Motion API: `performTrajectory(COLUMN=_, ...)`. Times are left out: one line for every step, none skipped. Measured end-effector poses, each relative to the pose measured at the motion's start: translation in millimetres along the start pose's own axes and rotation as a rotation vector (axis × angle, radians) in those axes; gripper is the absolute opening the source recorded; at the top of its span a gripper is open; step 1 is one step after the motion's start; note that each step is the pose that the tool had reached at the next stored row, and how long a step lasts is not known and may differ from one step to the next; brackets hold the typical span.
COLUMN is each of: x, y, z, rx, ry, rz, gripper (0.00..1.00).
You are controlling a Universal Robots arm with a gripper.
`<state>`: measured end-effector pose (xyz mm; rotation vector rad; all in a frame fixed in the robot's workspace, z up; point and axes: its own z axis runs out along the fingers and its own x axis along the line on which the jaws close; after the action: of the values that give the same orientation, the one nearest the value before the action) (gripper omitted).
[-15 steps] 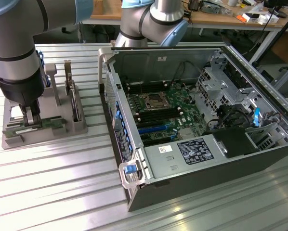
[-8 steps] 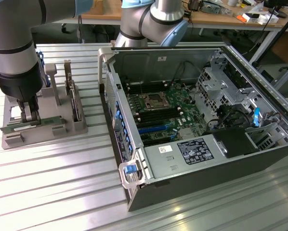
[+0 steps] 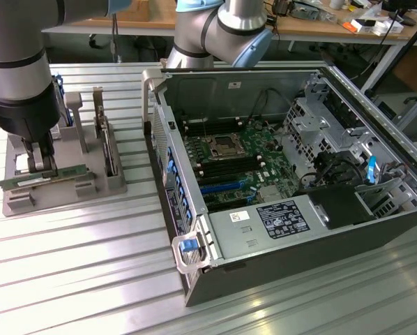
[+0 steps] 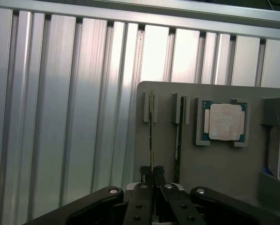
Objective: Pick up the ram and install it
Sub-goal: 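Pick up the ram and move it above insertion slot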
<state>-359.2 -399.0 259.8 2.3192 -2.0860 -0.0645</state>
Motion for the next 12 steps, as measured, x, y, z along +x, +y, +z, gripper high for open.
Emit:
performTrajectory(x=0.0, y=0.0, z=-0.8, rx=0.0001, ry=0.0, rz=0.0, gripper=0.13)
performTrajectory(x=-0.1, y=0.1, z=-2.1, rx=0.0002, ry=0.0, rz=0.0, gripper=0.13)
performTrajectory(x=-0.1, y=0.2, z=-3.7, rx=0.0001, ry=0.0, rz=0.0, gripper=0.13)
performTrajectory(x=-0.1, y=0.2, z=-5.4, rx=0.0001, ry=0.0, rz=0.0, gripper=0.13)
performTrajectory(x=-0.1, y=0.3, z=-6.9, rx=0.0001, ry=0.0, rz=0.0, gripper=0.13)
performTrajectory(x=-0.1, y=0.3, z=-7.8, rx=0.0001, ry=0.0, rz=0.0, gripper=0.13)
performTrajectory(x=-0.2, y=0.4, z=-9.0, rx=0.0001, ry=-0.0001, rz=0.0, gripper=0.13)
performTrajectory(x=-0.2, y=0.5, z=-11.0, rx=0.0001, ry=0.0, rz=0.0, gripper=0.13)
performTrajectory(x=-0.2, y=0.5, z=-12.8, rx=0.0001, ry=0.0, rz=0.0, gripper=0.13)
performTrajectory(x=-0.3, y=0.6, z=-13.9, rx=0.0001, ry=0.0, rz=0.0, gripper=0.13)
performTrajectory(x=-0.3, y=0.7, z=-15.2, rx=0.0001, ry=0.0, rz=0.0, gripper=0.13)
performTrajectory(x=-0.3, y=0.7, z=-16.1, rx=0.0001, ry=0.0, rz=0.0, gripper=0.13)
